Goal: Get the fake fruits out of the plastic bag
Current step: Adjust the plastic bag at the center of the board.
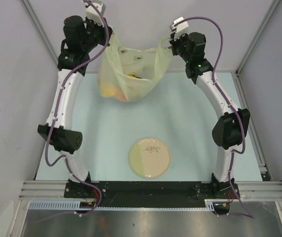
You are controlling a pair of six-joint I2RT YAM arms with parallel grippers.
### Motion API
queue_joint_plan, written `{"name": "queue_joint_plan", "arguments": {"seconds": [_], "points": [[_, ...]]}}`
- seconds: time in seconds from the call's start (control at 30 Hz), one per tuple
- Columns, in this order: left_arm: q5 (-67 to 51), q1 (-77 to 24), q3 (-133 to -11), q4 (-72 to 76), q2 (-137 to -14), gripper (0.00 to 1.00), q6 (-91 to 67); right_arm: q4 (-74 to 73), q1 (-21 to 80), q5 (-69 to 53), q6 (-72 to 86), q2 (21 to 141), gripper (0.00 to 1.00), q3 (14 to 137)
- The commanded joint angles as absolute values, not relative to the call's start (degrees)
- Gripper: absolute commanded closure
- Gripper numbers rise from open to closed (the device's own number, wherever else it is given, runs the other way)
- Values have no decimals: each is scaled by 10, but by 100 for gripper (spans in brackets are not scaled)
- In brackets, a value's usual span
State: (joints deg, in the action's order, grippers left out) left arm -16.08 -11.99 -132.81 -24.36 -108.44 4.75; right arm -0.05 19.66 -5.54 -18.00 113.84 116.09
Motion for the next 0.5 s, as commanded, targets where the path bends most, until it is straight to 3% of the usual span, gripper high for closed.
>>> {"name": "queue_joint_plan", "arguments": {"seconds": [0.0, 0.13, 0.33, 0.4, 0.43, 0.47], "points": [[-185, -118, -1239, -256, -964, 100, 10, 50, 197, -100, -190, 1066, 100, 1094], [-187, -124, -1027, -243, -818, 100, -11, 78, 214, -123, -229, 981, 100, 906], [-154, -143, -713, -254, -634, 100, -26, 29, 223, -127, -204, 926, 100, 761], [-162, -142, -644, -258, -610, 100, -35, 14, 225, -141, -213, 918, 78, 743], [-163, -143, -629, -257, -593, 100, -40, -15, 229, -145, -217, 906, 53, 739], [-162, -144, -616, -257, -587, 100, -43, -26, 232, -144, -219, 895, 42, 737]]}}
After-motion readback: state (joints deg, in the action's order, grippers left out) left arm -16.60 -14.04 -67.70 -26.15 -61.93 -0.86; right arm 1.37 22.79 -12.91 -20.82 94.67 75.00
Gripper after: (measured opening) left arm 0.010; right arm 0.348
